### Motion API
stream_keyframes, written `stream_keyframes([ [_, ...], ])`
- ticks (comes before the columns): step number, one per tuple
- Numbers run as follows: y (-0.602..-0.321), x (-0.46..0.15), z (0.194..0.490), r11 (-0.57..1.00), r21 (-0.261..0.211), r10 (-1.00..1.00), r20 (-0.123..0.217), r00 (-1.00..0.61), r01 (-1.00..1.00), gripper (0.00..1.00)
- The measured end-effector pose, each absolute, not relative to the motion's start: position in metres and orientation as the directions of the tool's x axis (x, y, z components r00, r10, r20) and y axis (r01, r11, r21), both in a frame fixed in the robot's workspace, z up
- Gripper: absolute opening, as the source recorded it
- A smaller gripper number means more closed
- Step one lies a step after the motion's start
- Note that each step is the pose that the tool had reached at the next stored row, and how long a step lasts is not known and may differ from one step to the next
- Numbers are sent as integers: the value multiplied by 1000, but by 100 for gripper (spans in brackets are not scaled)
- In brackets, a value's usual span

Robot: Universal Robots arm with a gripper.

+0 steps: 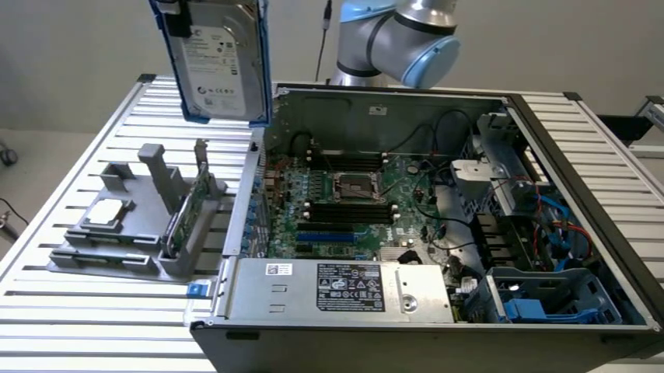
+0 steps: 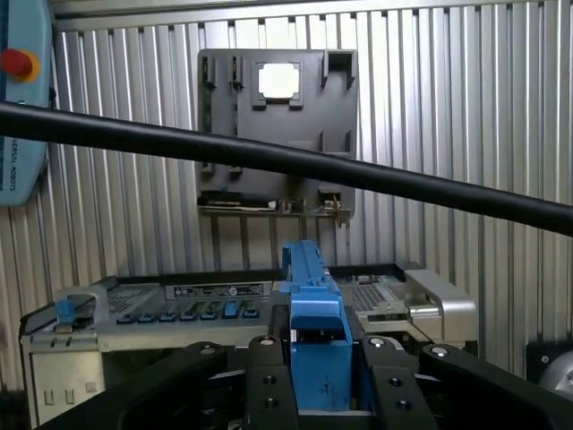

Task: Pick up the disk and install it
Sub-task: 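Pick up the disk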

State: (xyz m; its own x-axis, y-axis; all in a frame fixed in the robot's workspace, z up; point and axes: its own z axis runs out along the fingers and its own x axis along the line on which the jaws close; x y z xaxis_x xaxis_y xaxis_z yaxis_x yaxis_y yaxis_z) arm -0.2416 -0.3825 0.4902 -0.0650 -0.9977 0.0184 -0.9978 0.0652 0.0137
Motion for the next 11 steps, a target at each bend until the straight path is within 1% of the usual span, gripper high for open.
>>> stream_keyframes([
  [11,-402,-200,490,65,13,-998,18,-65,-998,33],
])
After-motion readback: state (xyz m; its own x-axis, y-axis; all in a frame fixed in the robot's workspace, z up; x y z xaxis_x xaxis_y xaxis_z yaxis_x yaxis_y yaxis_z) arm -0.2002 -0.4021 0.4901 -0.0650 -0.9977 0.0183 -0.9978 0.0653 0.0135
